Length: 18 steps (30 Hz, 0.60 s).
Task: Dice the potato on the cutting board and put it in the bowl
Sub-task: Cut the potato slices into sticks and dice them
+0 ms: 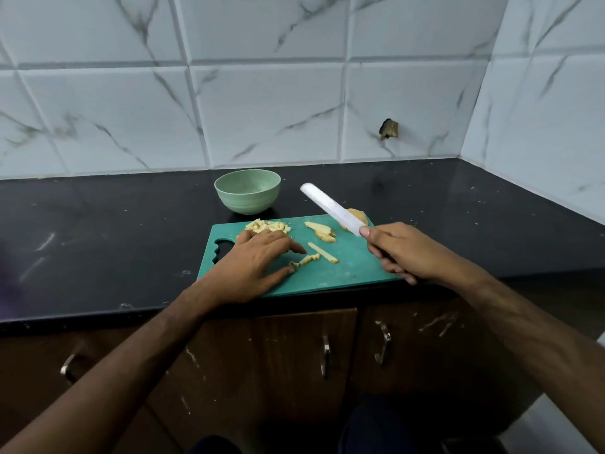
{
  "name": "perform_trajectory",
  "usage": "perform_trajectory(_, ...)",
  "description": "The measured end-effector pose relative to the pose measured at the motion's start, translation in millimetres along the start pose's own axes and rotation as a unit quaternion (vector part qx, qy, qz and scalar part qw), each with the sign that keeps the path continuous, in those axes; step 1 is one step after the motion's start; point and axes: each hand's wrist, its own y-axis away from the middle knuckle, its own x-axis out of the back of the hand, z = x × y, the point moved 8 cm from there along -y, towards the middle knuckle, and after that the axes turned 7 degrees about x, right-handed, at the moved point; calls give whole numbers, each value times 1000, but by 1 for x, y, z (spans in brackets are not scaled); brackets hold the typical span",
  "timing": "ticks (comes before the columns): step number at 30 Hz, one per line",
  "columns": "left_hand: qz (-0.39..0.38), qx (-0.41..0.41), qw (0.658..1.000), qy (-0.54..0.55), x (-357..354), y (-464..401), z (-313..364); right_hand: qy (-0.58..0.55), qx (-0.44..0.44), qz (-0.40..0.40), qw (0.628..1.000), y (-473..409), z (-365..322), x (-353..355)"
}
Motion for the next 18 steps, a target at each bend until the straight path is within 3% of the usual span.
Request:
perform_trajectory(5,-45,-35,998,-19,-10,-18,10,-131,45,91,986,-29,-8,-6)
perform_trajectory(9,-62,-76,994,-56,-15,-29,20,-183,67,113,974,-44,-11,-15)
perform_trajectory(13,-25,-96,989,-107,-11,-32,14,-188,70,112,973,-48,-4,-22)
perform_trajectory(18,40,-25,987,-155,-3,-36,-17,-213,69,107,969,-49,1,-22)
